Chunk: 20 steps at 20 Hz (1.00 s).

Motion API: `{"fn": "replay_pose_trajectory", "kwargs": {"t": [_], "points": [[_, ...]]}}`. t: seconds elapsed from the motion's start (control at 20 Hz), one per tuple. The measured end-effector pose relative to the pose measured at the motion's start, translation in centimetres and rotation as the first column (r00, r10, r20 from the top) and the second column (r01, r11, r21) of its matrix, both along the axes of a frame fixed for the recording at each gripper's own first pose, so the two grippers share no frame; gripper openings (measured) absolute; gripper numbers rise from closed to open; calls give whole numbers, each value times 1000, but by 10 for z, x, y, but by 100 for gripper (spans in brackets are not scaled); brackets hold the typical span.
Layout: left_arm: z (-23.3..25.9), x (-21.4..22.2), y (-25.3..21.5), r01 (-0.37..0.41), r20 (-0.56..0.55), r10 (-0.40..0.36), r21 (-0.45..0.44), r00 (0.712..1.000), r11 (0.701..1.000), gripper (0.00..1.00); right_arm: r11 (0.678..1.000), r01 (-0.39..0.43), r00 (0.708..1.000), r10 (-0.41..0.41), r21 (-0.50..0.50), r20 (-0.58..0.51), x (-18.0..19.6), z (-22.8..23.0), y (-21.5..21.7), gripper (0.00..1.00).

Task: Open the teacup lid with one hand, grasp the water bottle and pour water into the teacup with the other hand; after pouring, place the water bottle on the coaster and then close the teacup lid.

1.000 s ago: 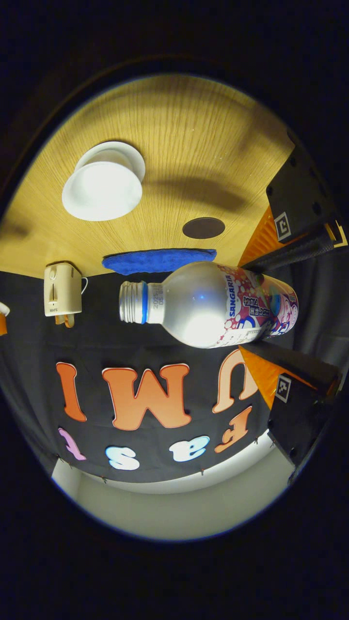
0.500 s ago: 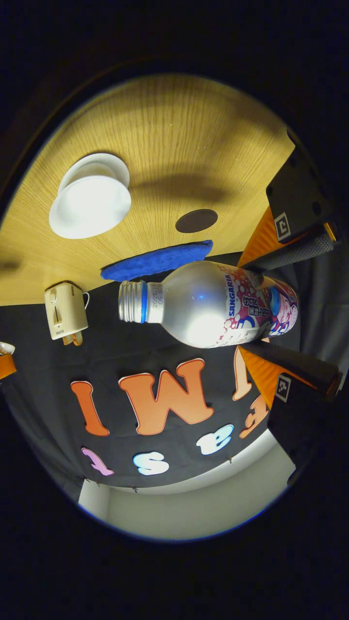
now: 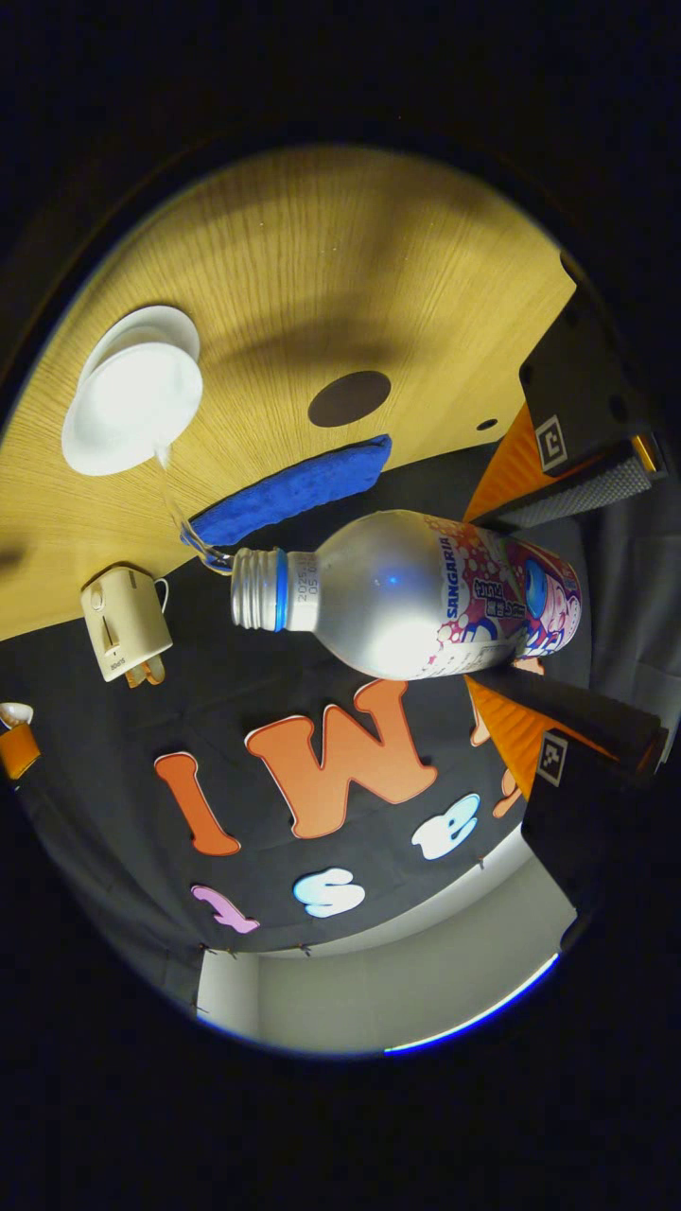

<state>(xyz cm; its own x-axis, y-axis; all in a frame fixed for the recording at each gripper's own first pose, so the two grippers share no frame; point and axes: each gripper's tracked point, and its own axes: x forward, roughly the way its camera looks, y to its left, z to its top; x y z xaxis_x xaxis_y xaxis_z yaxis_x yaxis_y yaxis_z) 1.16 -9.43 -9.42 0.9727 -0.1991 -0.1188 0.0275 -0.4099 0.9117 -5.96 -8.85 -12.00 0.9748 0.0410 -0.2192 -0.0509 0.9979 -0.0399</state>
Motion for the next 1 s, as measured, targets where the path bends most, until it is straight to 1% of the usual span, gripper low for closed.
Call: {"fn": "replay_pose_trajectory", "kwargs": {"t": [0.05, 0.1, 0.15, 0.35, 0.4, 0.45, 0.55, 0.6, 0.65, 0.75, 0.85, 0.9, 0.95, 1.0], "points": [[2, 2, 0, 5, 4, -5, 8, 1000, 1000, 84, 1000, -5, 1000, 5, 1, 1, 0, 0, 1, 22], [6, 1, 1, 7, 10, -7, 12, 1000, 1000, 82, 1000, -2, 1000, 2, 0, 4, 1, 1, 0, 22], [10, 3, 2, 10, 15, -10, 21, 1000, 1000, 84, 1000, -6, 1000, 6, 0, 3, 2, 1, 0, 22], [29, 7, 5, 20, 46, -23, 50, 999, 999, 84, 1000, -6, 1000, 6, 0, 9, 1, 4, -1, 22], [35, 6, 5, 23, 56, -26, 58, 998, 998, 87, 1000, -10, 1000, 10, 0, 10, 1, 5, 0, 22], [40, 9, 3, 27, 66, -31, 63, 997, 998, 84, 1000, -7, 1000, 7, -1, 12, 1, 5, 0, 22], [49, 10, 1, 35, 83, -40, 71, 996, 997, 84, 1000, -10, 1000, 10, -2, 15, 1, 7, 0, 22], [51, 8, 0, 39, 84, -45, 71, 995, 997, 82, 1000, -12, 1000, 12, 2, 17, 2, 8, 0, 22], [50, 7, -4, 50, 89, -57, 79, 994, 996, 84, 1000, -14, 1000, 13, 7, 17, 2, 8, 1, 22], [48, 7, -11, 69, 98, -79, 103, 992, 992, 82, 1000, -16, 1000, 16, 4, 13, 2, 6, 0, 22], [43, 8, -14, 79, 97, -90, 116, 991, 990, 87, 1000, -15, 1000, 15, 2, 12, 2, 6, 0, 22], [40, 7, -16, 85, 96, -97, 122, 991, 989, 87, 1000, -14, 1000, 14, 5, 13, 3, 7, 0, 22], [37, 7, -19, 91, 97, -104, 129, 990, 987, 84, 1000, -17, 1000, 17, 10, 13, 3, 7, 0, 22], [32, 7, -22, 98, 95, -111, 137, 989, 986, 84, 1000, -13, 1000, 13, 10, 14, 3, 7, 0, 22]]}}
